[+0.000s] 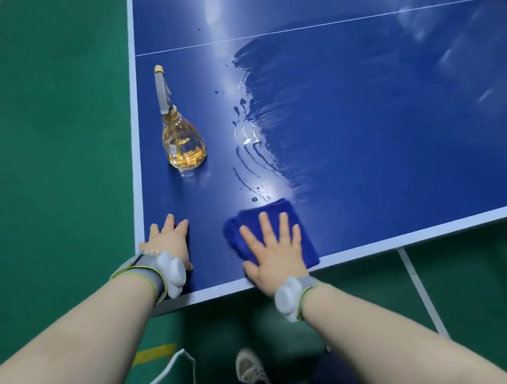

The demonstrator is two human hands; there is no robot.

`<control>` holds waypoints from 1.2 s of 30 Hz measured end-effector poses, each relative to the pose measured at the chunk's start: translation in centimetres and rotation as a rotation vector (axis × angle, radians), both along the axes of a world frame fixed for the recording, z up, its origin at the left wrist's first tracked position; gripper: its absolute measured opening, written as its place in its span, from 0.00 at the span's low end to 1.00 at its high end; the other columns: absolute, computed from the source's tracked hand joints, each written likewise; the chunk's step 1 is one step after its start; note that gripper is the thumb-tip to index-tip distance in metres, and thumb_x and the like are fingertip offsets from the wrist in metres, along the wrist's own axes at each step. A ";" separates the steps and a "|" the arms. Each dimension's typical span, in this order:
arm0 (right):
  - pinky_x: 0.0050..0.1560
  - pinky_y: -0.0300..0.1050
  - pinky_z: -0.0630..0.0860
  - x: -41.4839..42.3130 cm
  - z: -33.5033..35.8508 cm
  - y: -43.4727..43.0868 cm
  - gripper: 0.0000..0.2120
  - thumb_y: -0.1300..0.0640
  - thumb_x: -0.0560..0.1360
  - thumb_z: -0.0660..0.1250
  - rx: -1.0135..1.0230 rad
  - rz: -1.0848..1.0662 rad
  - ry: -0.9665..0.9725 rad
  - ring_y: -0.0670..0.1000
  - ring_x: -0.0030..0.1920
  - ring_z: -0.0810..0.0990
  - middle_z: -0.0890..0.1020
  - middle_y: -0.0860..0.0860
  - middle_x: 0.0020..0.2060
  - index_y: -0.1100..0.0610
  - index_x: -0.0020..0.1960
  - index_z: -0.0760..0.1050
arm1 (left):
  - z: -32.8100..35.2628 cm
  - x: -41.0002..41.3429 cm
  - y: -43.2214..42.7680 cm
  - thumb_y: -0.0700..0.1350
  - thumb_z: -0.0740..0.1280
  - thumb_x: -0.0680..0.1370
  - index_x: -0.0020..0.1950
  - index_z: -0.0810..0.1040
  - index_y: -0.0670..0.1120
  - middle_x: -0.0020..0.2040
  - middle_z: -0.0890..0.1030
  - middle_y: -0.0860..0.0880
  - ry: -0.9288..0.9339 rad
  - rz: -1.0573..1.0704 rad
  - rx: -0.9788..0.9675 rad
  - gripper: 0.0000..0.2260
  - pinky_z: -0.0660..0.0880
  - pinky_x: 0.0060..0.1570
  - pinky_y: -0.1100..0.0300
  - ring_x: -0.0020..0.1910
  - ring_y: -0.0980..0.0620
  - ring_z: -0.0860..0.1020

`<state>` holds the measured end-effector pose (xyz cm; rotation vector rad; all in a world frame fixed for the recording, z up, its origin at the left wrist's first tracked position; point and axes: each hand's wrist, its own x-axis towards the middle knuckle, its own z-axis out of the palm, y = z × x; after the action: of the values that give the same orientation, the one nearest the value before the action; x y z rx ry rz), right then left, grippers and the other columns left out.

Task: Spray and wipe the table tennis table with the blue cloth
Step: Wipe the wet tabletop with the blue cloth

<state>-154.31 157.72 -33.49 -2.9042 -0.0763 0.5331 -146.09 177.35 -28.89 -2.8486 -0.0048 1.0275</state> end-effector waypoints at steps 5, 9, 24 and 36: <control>0.71 0.64 0.30 0.0 0.1 2.5 0.33 0.39 0.77 0.55 -0.006 0.162 0.027 0.65 0.76 0.32 0.38 0.50 0.79 0.38 0.78 0.44 | -0.5 0.1 1.8 0.52 0.75 0.69 0.77 0.45 0.60 0.78 0.42 0.53 0.042 0.003 -0.055 0.47 0.69 0.63 0.41 0.75 0.40 0.52; 0.74 0.62 0.35 1.0 -0.1 -0.4 0.34 0.38 0.75 0.56 -0.019 0.041 -0.018 0.62 0.78 0.37 0.44 0.48 0.80 0.36 0.78 0.48 | -0.6 0.4 2.1 0.53 0.74 0.70 0.77 0.44 0.61 0.78 0.41 0.54 0.058 -0.022 -0.053 0.47 0.70 0.63 0.44 0.76 0.38 0.51; 0.74 0.68 0.39 5.4 0.0 -5.7 0.33 0.39 0.80 0.53 -0.088 -0.448 0.011 0.67 0.76 0.36 0.38 0.54 0.79 0.41 0.79 0.41 | -0.3 0.7 2.7 0.53 0.74 0.69 0.77 0.44 0.60 0.78 0.42 0.53 0.079 -0.096 -0.043 0.47 0.74 0.59 0.47 0.74 0.39 0.54; 0.73 0.66 0.36 5.8 -0.6 0.7 0.34 0.38 0.75 0.60 0.034 0.434 -0.057 0.64 0.78 0.40 0.47 0.48 0.80 0.36 0.77 0.52 | 0.3 1.7 2.7 0.44 0.71 0.72 0.76 0.47 0.63 0.78 0.43 0.57 0.128 -0.029 -0.079 0.43 0.70 0.65 0.47 0.76 0.43 0.54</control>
<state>-148.54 158.38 -34.10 -2.8711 -0.7271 0.5044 -144.37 180.08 -28.55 -2.8371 0.0897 1.2278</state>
